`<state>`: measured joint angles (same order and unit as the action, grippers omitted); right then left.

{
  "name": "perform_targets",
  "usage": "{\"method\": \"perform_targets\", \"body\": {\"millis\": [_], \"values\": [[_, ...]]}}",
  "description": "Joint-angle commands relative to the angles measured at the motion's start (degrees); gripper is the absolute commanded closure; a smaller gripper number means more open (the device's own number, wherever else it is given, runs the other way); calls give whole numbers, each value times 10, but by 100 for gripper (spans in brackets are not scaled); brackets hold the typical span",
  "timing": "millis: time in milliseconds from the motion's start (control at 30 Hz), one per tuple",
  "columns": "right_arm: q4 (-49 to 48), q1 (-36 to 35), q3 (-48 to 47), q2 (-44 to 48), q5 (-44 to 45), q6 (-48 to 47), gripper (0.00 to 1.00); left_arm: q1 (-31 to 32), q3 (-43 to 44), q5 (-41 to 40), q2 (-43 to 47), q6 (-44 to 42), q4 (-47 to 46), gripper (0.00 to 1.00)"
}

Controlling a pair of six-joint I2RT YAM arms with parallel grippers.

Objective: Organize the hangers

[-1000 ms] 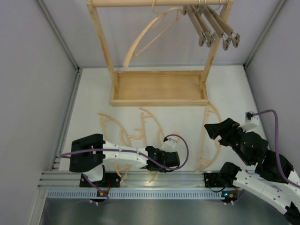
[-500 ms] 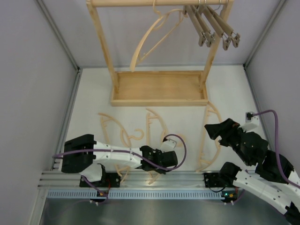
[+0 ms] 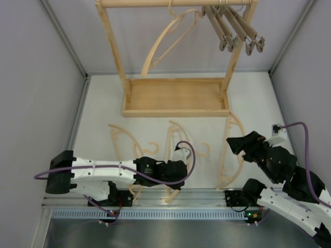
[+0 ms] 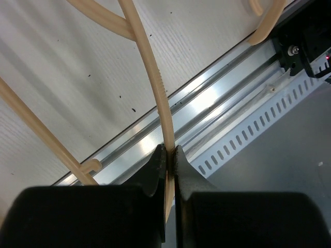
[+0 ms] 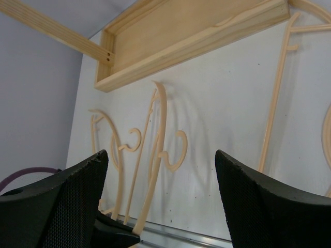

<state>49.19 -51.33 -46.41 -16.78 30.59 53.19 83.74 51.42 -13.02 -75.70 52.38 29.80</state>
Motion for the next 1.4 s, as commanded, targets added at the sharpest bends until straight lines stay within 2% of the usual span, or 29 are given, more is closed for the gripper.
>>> {"method": "perform_targets", "body": {"millis": [0, 400, 667, 867, 933, 1167, 1267, 1367], "values": [[13, -6, -14, 3, 14, 2, 19, 3, 25, -6, 41, -12, -3, 100], [13, -5, -14, 7, 16, 5, 19, -12, 46, -38, 121, -40, -4, 100], [13, -5, -19, 2, 16, 2, 19, -79, 41, -21, 187, -61, -4, 100], [0, -5, -12, -8, 11, 3, 19, -159, 51, 7, 241, -95, -4, 100], [-6, -5, -10, -13, 4, 3, 19, -204, 57, 32, 254, -102, -7, 100], [-20, -5, -17, -33, -3, -2, 19, -358, 58, 172, 260, -131, -27, 100], [-29, -5, -18, -35, -9, -4, 20, -443, 51, 230, 245, -129, -52, 100], [-30, -5, -21, -40, -12, -5, 20, -489, 47, 293, 229, -124, -83, 100]]}}
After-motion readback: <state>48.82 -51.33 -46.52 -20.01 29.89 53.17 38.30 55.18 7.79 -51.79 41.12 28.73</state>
